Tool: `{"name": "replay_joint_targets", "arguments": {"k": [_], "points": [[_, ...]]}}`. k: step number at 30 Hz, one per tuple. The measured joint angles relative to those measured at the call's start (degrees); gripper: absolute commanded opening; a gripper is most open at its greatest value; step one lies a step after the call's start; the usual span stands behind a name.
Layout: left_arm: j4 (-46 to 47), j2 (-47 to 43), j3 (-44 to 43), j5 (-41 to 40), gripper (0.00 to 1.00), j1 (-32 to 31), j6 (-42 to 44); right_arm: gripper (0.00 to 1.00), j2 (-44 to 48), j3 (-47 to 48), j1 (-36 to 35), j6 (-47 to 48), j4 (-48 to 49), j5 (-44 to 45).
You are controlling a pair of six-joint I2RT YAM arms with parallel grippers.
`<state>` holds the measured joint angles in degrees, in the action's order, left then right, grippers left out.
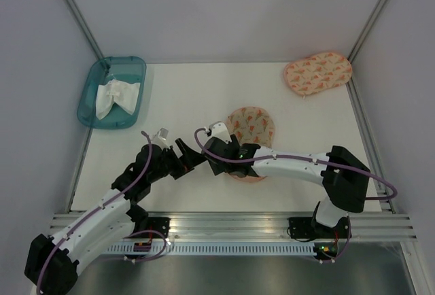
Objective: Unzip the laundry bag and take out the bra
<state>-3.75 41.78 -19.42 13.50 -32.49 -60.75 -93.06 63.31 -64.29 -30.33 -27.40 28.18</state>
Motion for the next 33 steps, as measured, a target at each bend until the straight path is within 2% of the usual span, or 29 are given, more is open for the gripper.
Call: {"name": "replay_joint_targets", "arguments": {"k": [5,12,15,21,22,24,25,26,33], "points": [[-5.44,-4.57,0.81,-3.50,1.00,0.55,0.35,0.72,-6.21,5.70,0.24,1.66,-0.61,0.68],[-8.76,-12.41,1.09,-3.98,1.00,0.26,0.15,0.65,-13.88,9.40,0.31,2.12,-0.96,2.43],[-9.64,-14.67,1.11,-4.35,1.00,0.26,-0.07,0.56,-15.52,9.51,0.31,2.14,-1.62,3.06],[-10.71,-14.29,1.51,-4.37,1.00,0.26,-0.26,0.29,-15.78,9.75,0.31,1.62,-2.78,5.46],[-10.73,-13.90,1.51,-4.37,1.00,0.26,-0.26,0.20,-15.69,9.75,0.33,1.46,-3.13,6.08],[-10.78,-13.31,1.51,-4.37,1.00,0.26,-0.24,0.12,-15.19,9.75,0.31,1.20,-3.72,7.19],[-10.80,-13.05,1.51,-4.37,1.00,0.26,-0.26,0.03,-14.69,9.73,0.31,0.92,-4.00,8.00],[-10.80,-12.83,1.51,-4.37,1.00,0.26,-0.24,0.00,-14.08,9.70,0.31,0.81,-4.28,8.52],[-10.91,-11.98,1.51,-4.39,1.00,0.26,-0.24,0.00,-6.49,8.48,0.50,-2.25,-7.34,14.97]]}}
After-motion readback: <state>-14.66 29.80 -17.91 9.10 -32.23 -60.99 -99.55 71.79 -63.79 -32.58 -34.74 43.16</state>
